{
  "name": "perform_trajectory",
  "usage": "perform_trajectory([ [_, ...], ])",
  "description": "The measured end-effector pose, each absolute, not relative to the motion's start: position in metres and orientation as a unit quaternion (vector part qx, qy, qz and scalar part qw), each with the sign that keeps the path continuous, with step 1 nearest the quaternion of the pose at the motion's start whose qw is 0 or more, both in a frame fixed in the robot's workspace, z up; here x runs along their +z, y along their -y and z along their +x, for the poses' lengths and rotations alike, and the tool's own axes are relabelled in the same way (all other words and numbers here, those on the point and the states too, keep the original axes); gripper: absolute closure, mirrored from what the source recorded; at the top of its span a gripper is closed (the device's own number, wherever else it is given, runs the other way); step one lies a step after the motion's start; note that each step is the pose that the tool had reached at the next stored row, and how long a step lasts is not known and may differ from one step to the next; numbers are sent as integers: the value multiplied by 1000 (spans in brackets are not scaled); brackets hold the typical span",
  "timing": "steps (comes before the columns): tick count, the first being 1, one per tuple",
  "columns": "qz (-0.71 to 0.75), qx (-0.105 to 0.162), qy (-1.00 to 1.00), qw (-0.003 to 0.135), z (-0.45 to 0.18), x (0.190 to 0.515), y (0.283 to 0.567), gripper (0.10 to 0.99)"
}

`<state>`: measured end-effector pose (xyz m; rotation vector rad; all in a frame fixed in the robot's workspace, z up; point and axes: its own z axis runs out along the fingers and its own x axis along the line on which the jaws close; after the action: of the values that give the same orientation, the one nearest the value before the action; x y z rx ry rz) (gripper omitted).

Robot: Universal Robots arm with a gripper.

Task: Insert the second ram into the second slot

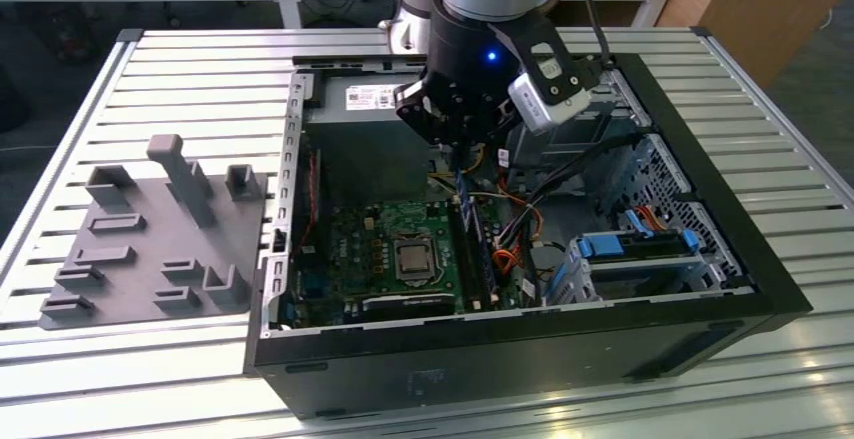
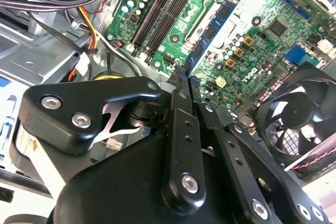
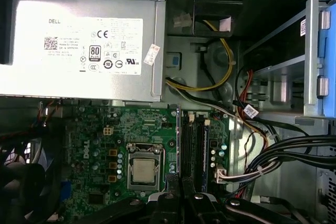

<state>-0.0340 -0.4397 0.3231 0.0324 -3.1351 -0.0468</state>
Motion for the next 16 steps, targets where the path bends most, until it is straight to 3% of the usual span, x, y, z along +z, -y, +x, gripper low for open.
perform_trajectory([
  [16,10,-15,1000,3,-34,316,440,953],
])
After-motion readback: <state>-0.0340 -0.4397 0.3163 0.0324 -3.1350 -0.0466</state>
